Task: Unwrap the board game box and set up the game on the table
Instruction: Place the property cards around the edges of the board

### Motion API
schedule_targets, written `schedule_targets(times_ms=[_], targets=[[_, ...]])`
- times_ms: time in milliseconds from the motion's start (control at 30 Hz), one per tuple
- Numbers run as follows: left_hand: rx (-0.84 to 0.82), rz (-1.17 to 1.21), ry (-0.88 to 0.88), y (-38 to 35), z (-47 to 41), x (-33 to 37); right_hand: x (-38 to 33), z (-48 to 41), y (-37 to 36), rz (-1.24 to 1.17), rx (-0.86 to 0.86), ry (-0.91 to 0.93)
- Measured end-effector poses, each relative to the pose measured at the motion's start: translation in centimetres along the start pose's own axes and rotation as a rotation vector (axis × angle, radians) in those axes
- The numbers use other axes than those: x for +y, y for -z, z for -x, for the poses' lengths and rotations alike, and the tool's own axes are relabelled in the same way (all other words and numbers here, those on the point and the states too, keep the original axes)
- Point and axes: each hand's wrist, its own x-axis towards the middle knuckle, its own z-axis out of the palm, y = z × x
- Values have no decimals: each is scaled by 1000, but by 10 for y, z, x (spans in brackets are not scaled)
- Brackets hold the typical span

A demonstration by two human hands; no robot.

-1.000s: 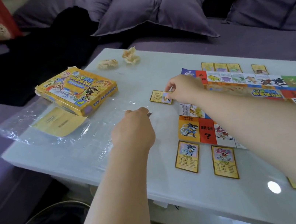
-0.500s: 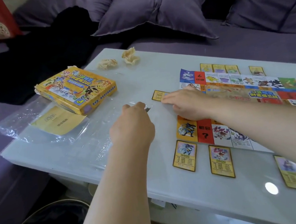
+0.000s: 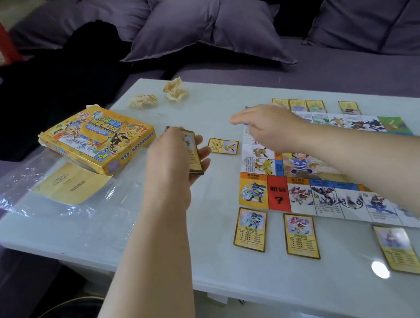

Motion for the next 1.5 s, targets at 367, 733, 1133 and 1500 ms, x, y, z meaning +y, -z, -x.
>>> schedule_targets(times_ms=[367, 733, 1133, 1500], targets=[[-40, 211, 13, -1, -2, -1, -18, 8, -39, 165, -260, 95], [-149, 219, 24, 0, -1, -7, -25, 15, 7, -388, 78, -86], [-440, -77, -12, -12, 10, -17, -26, 47, 54, -1043, -78, -280], [-460, -196, 7, -21, 16, -21, -31, 55, 60, -884, -144, -302]])
